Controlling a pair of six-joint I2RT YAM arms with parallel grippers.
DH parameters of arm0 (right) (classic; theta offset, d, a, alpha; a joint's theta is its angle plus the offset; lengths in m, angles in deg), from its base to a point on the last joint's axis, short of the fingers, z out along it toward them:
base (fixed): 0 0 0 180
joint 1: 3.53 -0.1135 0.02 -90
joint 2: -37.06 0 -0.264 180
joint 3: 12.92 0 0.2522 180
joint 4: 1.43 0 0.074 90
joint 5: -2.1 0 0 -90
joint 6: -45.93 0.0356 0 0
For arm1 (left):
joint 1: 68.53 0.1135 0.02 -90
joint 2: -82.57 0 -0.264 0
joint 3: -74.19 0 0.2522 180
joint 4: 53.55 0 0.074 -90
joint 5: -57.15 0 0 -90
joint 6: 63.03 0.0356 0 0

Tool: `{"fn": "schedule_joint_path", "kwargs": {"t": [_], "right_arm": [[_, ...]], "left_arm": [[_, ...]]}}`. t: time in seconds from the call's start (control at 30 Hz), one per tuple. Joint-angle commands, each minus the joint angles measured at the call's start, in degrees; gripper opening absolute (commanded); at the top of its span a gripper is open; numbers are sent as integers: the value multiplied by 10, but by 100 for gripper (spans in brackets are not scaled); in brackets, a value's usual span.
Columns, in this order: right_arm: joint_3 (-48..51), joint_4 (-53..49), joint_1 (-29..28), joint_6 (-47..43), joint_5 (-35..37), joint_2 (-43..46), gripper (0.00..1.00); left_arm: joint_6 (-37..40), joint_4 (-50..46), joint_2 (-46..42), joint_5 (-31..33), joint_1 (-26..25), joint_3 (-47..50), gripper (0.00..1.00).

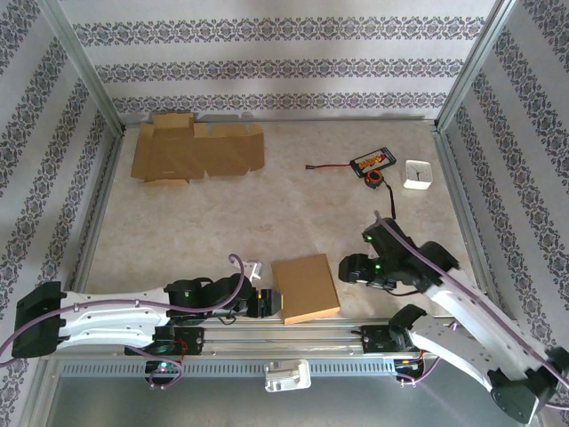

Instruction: Fold the paper box

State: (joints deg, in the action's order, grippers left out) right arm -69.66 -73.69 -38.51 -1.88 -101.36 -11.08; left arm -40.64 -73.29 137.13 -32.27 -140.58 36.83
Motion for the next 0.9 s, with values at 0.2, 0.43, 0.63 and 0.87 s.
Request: {"fn": "schedule_joint_path", "kwargs": {"t": [0.2, 0.43, 0.63, 0.87], "right_arm": [[141, 288, -9, 11, -130, -109, 59], [167, 402, 0, 101, -44, -146, 34], [93, 397, 77, 38, 62, -251, 29], [-43, 382, 211, -100, 130, -387, 29]], "left_arm": [[11, 130, 132, 61, 29, -22, 79], [34, 269, 312, -48, 117, -83, 46], [109, 330, 511, -108, 199, -247, 32], [197, 291, 706, -53, 218, -498, 30]]}}
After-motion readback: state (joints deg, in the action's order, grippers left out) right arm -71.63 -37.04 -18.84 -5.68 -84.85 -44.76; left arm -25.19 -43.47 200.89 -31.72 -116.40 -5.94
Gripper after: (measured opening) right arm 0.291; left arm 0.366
